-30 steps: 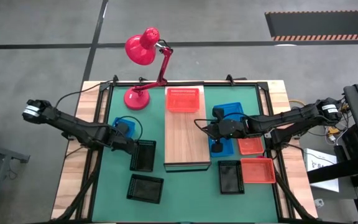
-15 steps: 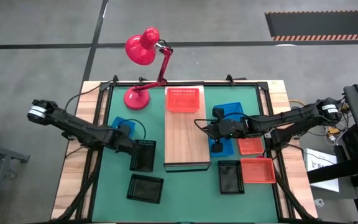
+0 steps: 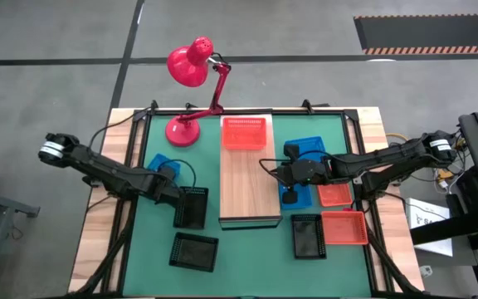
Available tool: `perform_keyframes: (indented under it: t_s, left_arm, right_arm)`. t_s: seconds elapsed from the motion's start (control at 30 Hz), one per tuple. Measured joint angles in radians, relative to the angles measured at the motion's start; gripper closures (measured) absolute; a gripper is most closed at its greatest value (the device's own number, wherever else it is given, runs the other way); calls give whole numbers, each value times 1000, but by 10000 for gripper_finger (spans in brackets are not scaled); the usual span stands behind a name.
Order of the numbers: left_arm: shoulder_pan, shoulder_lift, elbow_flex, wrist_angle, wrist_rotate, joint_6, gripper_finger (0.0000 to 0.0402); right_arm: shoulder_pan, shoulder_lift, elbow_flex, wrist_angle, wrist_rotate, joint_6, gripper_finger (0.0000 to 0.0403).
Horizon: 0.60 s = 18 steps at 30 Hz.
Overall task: Stack baskets on shelf by color
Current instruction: Put the left blue bin on the shelf
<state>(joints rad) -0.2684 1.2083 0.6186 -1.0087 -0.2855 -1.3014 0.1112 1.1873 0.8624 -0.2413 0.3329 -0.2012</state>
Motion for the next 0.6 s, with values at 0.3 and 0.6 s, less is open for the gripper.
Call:
perform_keyframes:
  t_s: [0.3, 0.6]
  left_arm:
    - [-9, 0, 138, -110, -1, 99, 401]
    - [-70, 0, 303, -186, -2, 137, 401]
  right_arm:
    - [2, -10, -46, 126, -66, -72, 394]
    - [2, -98, -107, 234, -134, -152, 394]
